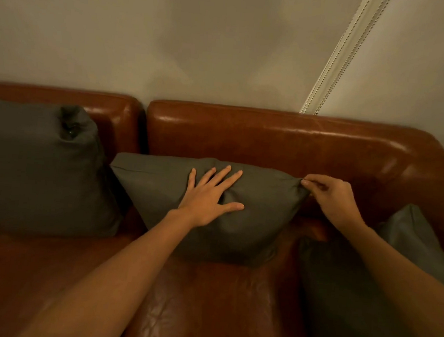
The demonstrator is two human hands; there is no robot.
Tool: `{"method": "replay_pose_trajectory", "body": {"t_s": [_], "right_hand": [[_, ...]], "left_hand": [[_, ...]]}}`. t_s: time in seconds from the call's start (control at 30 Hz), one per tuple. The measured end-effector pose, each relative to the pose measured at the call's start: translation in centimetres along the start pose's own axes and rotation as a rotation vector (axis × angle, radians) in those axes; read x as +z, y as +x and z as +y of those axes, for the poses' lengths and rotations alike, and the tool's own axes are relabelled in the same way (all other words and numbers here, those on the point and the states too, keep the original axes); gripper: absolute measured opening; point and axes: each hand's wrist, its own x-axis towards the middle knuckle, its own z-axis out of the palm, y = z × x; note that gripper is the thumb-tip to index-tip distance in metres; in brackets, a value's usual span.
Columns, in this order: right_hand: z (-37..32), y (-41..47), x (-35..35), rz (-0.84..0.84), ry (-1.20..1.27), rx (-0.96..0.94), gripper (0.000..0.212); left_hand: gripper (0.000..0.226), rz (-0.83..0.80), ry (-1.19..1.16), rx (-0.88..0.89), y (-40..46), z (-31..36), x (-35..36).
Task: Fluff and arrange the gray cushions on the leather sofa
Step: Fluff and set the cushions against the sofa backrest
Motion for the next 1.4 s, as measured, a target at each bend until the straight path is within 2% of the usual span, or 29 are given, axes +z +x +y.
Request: {"method": "replay_pose_trajectory", "body": {"t_s": [0.1, 0.17, 0.2, 0.3, 0.37, 0.43, 0.5, 0.6, 0.7, 0.8, 0.9, 1.07, 1.23, 1.33, 1.37, 1.4], "right_hand": [[0.4, 1.6, -2.3, -0.174, -0.116, -0.08, 0.02], [0.1, 2.6, -3.3, -0.287, -0.11, -0.057, 0.008], [0.0, 2.8, -3.4, -0.315, -0.096, -0.042, 0.009], [1.3, 3.1, -2.4, -0.252, -0.099, -0.008, 0.022], [2.4, 2.8, -1.7, -0.154, -0.013, 0.057, 0.024], [3.2, 2.5, -0.8, -0.082, 0.119, 0.144, 0.024], [3.3, 2.3, 0.1, -0.036, 0.197, 0.197, 0.019], [2.7, 1.9, 1.7, 0.04, 0.353, 0.239, 0.016], [2.1, 1.3, 3.1, 0.166, 0.491, 0.315, 0.017], [1.3, 0.6, 4.5, 0.276, 0.602, 0.387, 0.027], [0.6, 0.2, 5.1, 0.337, 0.63, 0.414, 0.037], [0.2, 0.2, 3.5, 0.448, 0.456, 0.375, 0.028], [0.3, 2.5, 1.7, 0.524, 0.468, 0.408, 0.03], [1.2, 4.4, 2.0, 0.363, 0.439, 0.526, 0.044], [1.5, 4.3, 2.5, 0.278, 0.412, 0.522, 0.051], [1.8, 3.6, 3.2, 0.209, 0.336, 0.453, 0.057]], "left_hand": [[0.076, 0.003, 0.017, 0.008, -0.1, -0.3, 0.2], [0.076, 0.002, 0.025, 0.01, 0.0, -0.3, 0.3], [0.075, -0.004, 0.017, 0.018, 0.0, -0.2, 0.2], [0.072, 0.041, -0.11, 0.073, 0.1, -0.6, -0.5], [0.067, 0.253, -0.102, 0.048, -0.1, -2.5, -0.9], [0.058, 0.532, -0.033, -0.143, -0.6, -5.2, -1.5], [0.055, 0.665, -0.124, -0.405, -1.2, -7.8, -2.5], [0.063, 0.7, -0.416, -0.578, -1.2, -9.7, -4.6], [0.053, 0.785, -0.586, -0.794, -1.0, -10.8, -6.0], [0.044, 0.702, -0.848, -1.01, -1.8, -11.0, -6.2], [0.026, 0.753, -0.869, -1.013, -2.3, -11.0, -6.1], [0.02, 0.855, -0.758, -0.961, -2.7, -11.0, -7.0], [0.049, 0.843, -0.53, -0.716, -2.3, -10.9, -7.7], [0.057, 0.735, -0.518, -0.794, -0.3, -10.2, -7.1], [0.058, 0.671, -0.505, -0.814, 0.1, -9.7, -6.4], [0.058, 0.617, -0.503, -0.763, 0.1, -9.1, -5.4]]}}
